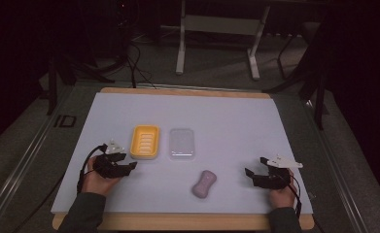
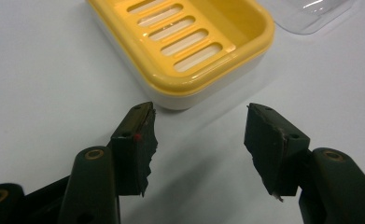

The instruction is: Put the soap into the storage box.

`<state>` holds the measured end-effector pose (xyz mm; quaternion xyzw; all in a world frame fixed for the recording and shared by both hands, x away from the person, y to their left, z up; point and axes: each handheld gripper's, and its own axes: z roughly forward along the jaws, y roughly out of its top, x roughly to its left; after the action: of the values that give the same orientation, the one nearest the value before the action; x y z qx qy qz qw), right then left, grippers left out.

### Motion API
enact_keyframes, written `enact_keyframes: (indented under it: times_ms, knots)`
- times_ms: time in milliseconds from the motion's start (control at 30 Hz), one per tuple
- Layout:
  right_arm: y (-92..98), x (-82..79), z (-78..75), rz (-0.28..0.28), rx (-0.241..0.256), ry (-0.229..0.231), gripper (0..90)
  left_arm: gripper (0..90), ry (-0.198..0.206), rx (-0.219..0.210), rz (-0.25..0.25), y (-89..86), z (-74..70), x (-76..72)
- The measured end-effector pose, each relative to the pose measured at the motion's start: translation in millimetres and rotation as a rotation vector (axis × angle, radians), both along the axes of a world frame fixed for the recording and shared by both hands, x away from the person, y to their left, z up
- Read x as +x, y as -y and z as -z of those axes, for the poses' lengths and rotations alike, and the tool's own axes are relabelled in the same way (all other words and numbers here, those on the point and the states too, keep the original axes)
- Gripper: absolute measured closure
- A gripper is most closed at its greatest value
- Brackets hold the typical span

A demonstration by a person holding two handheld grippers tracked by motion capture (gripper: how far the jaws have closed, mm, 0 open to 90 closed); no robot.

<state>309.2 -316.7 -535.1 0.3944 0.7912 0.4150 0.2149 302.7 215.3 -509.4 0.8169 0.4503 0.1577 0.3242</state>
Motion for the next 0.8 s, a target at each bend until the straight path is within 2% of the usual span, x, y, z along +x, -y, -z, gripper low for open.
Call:
enact_keyframes:
  times_ms: [333,600,800]
  knots:
    - [0.9,0.8,0.2,0.005,0.009,-0.008,15.9,44.1,-0.031,0.014,0.004,5.5,-1.9,2.5]
    - [-0.8,0.0,0.2,0.007,-0.011,0.0,16.0,44.0,-0.05,0.045,0.039,17.2,-8.4,5.8]
    - [-1.1,-0.1,0.2,0.004,-0.018,0.003,16.0,43.9,-0.048,0.044,0.069,27.5,-12.0,7.3]
